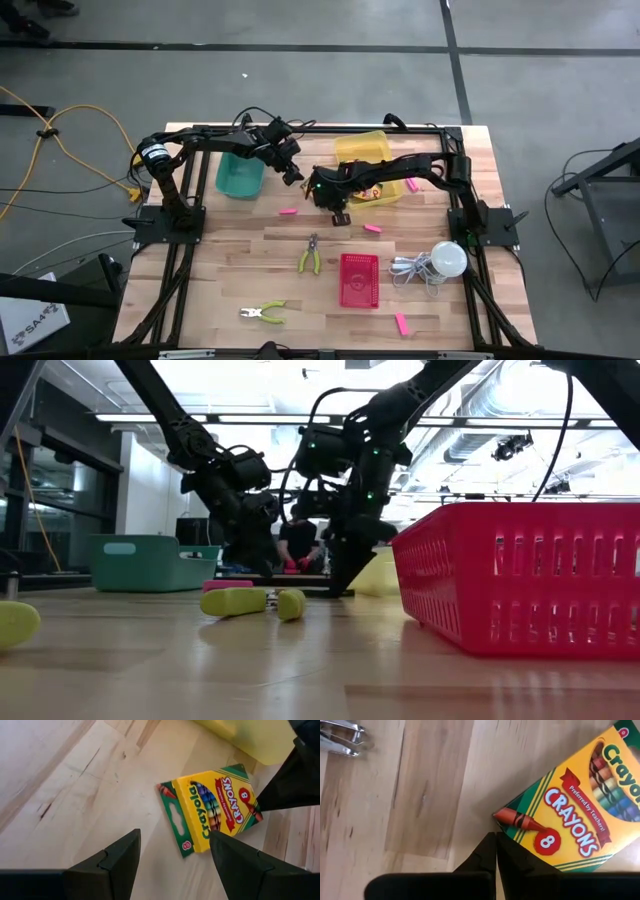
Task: Pick & Place School Supplies
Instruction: Put the crayon box into the yellow bin
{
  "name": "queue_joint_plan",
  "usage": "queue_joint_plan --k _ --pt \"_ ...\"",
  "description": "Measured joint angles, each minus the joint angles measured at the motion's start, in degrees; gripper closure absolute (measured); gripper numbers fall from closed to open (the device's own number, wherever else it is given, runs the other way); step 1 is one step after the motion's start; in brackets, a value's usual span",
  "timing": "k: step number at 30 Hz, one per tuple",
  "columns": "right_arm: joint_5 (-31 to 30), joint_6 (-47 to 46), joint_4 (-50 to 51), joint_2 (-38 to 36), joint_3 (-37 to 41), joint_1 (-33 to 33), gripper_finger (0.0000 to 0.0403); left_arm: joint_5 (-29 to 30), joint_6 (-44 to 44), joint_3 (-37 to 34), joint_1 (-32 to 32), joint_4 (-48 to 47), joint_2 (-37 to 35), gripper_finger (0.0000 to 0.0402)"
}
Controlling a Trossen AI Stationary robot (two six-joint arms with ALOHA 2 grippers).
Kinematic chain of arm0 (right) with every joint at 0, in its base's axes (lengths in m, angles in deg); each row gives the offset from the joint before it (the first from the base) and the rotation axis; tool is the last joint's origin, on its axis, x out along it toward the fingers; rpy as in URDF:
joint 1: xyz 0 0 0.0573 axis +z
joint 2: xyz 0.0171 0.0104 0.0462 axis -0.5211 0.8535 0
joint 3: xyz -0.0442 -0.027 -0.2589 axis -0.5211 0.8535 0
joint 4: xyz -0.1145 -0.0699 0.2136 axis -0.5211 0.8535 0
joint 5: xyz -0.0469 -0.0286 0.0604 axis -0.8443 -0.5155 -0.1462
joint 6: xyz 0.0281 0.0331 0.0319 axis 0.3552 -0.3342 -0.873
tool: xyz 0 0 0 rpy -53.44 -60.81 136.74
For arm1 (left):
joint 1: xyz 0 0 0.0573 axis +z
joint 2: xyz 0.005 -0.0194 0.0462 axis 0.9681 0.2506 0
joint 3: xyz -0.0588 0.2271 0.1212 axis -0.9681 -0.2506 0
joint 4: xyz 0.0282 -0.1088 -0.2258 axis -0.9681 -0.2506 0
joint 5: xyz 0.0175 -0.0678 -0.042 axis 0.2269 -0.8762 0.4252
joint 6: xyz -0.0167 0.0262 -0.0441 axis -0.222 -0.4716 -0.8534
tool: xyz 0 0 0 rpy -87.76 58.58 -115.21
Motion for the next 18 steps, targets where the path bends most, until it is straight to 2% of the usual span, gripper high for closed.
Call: queue_joint_plan --k 8,18 --pt "-0.1 0.0 -0.6 0.0 0.0 0.1 0.0401 2.4 -2.2 0.0 0.1 -1.0 0.6 0.0169" --pt "0.5 0.0 -0.8 0.0 0.0 0.4 0.0401 -7.2 -3.8 0.2 2.2 2.9 6.7 0.0169"
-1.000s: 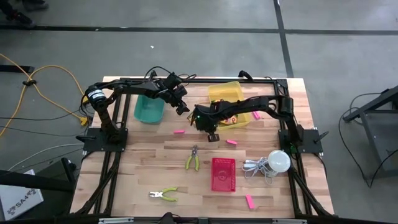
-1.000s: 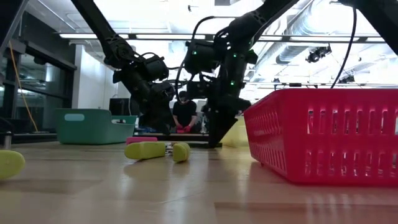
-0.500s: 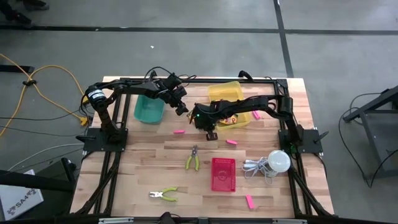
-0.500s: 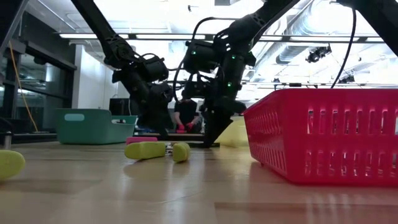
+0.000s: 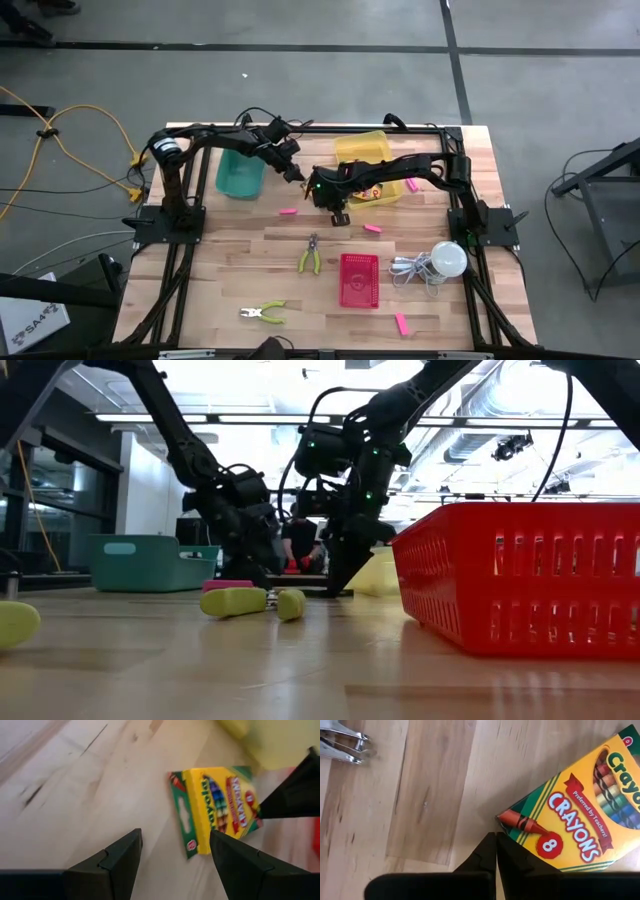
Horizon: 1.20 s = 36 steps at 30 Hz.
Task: Pick & Place School Supplies
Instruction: Put the crayon box into the yellow bin
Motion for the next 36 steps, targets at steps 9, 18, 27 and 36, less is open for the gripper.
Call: queue_joint_plan --k 9,18,27,36 --pt "0.1 0.2 0.0 0.0 0.0 0.3 0.0401 -2.8 -1.6 0.0 0.1 1.4 0.6 0.0169" --pt "0.1 1.0 0.0 0.0 0.0 0.3 0.0401 -3.6 -1.8 -0.1 -1.6 1.3 0.6 0.0169" --pt "0.1 1.2 -0.3 0.0 0.0 0.3 0.0401 -4.1 -3.4 -0.1 -2.9 1.2 0.7 0.0169" --pt "0.3 1.5 -0.2 0.0 0.0 0.4 0.0401 -7.2 -5.2 -0.1 -3.4 3.6 2.6 0.0169"
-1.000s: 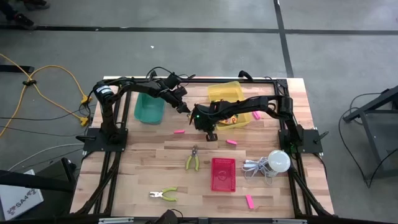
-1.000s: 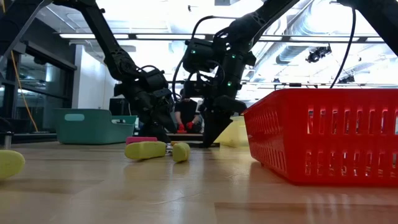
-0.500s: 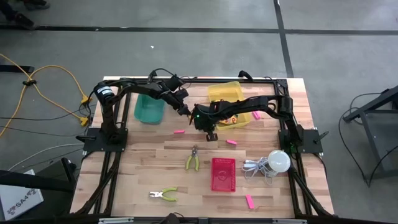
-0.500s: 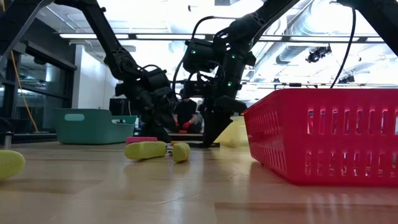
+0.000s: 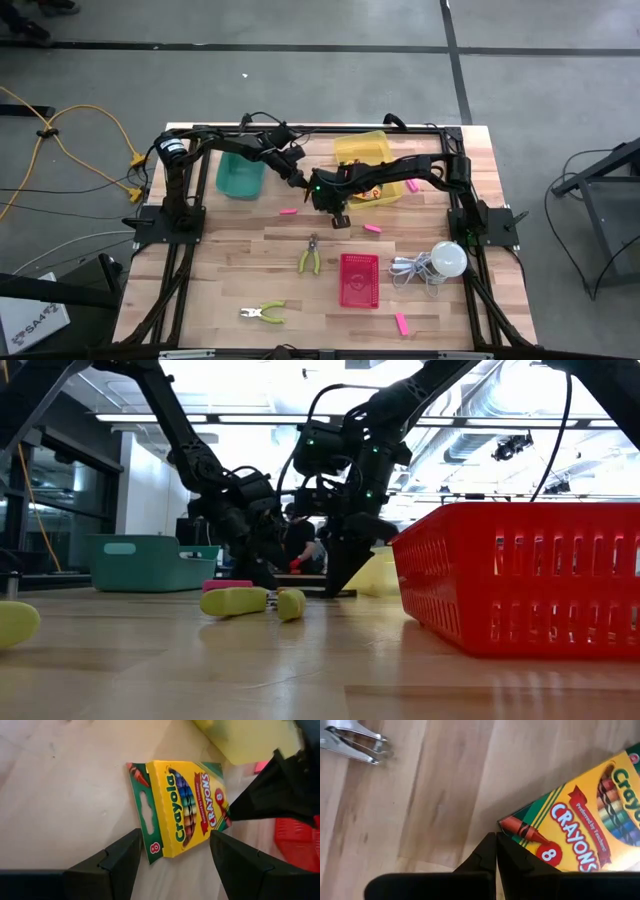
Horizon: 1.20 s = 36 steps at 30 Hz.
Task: Pick & Place School Supplies
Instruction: Put the crayon box into the yellow bin
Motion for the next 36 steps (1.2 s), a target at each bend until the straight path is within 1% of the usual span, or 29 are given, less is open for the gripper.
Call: queue_joint_plan --k 23,28,36 --pt "-0.5 1.0 -1.5 0.0 0.0 0.1 0.0401 -2.8 1.6 0.0 0.1 0.2 0.3 0.0169" --pt "-0.4 1.0 -1.5 0.0 0.0 0.2 0.0401 -4.8 1.6 0.0 0.1 0.3 0.4 0.0169" --pt "-0.7 1.0 -2.0 0.0 0.0 0.1 0.0401 -6.2 2.3 0.0 0.1 0.3 0.4 0.0171"
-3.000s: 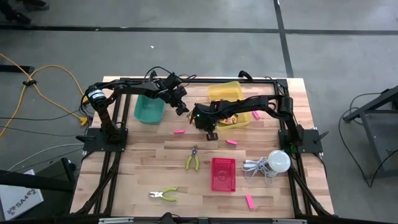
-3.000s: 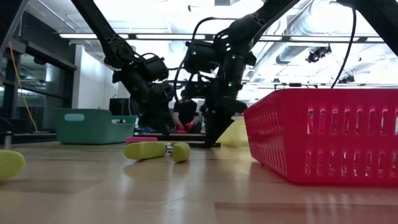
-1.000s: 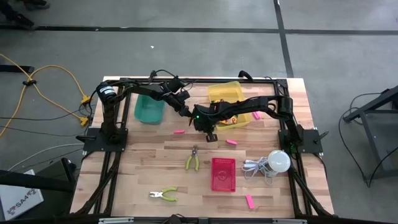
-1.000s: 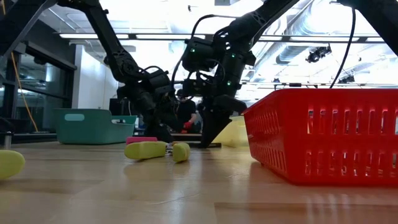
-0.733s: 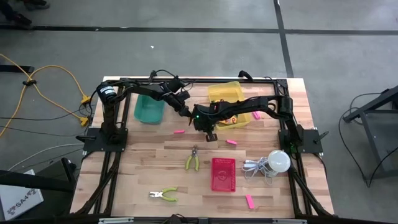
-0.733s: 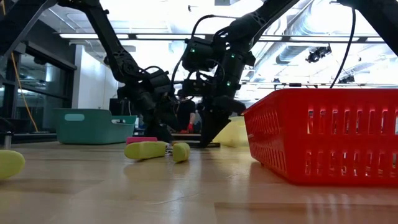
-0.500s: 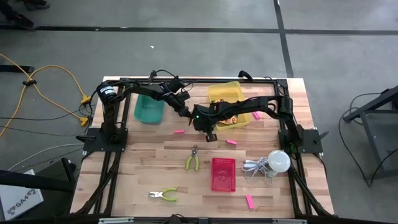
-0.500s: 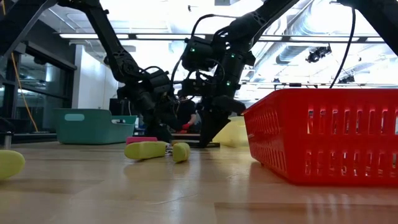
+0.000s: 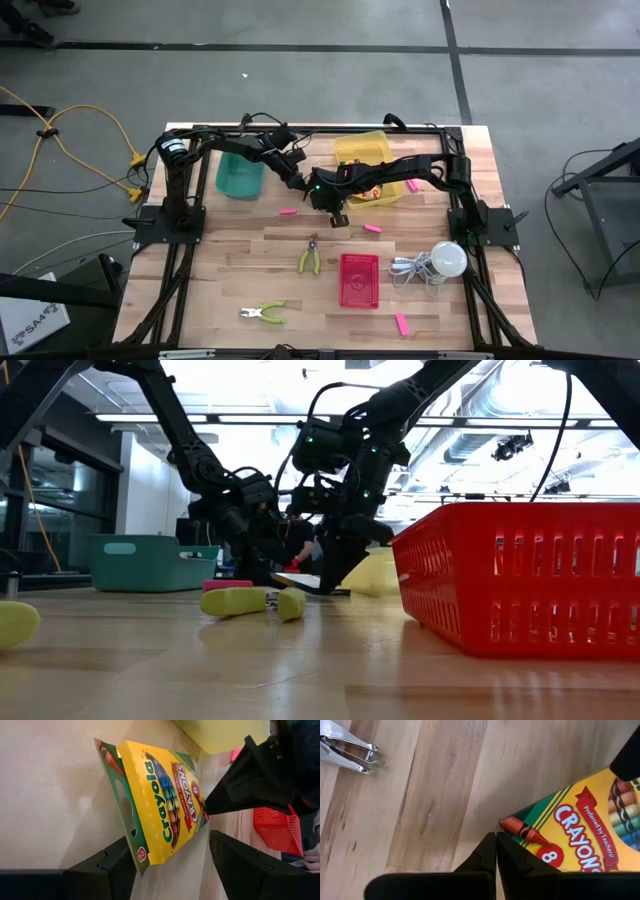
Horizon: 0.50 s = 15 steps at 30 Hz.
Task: Pick & Place School Supplies
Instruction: Put the crayon box into the yellow bin
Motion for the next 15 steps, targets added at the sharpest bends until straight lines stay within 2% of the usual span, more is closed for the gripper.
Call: queue_joint_plan --k 7,15 --pt "0.3 0.2 -0.2 0.0 0.0 0.0 0.0401 0.1 1.3 0.0 0.0 1.1 0.0 0.0191" --pt "0.4 0.4 -0.3 0.0 0.0 0.1 0.0401 1.2 3.9 -0.1 0.0 3.5 0.1 0.0194"
